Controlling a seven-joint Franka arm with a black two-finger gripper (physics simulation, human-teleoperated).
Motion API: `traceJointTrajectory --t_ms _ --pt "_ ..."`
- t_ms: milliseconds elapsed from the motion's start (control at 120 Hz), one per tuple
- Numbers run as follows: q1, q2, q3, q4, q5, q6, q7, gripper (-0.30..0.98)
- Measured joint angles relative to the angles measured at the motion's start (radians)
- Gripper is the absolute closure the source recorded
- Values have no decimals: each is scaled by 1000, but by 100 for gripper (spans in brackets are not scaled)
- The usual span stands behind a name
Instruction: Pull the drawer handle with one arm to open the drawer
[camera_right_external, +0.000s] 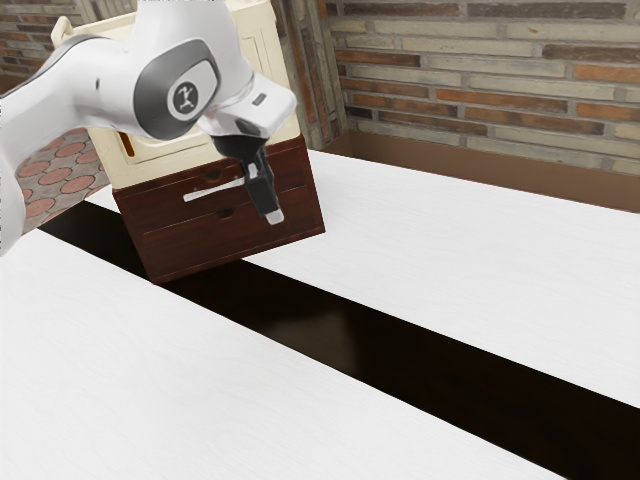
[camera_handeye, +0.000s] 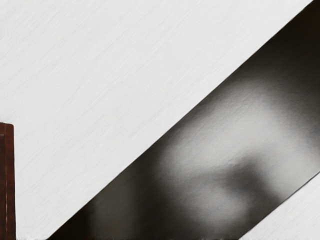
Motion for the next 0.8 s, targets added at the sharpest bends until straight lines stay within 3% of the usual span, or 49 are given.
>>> traceJointTrajectory --t_ms 267,800 --pt "3 10 80 3 60 34 19 0" --pt "3 80 146 41 63 46 15 12"
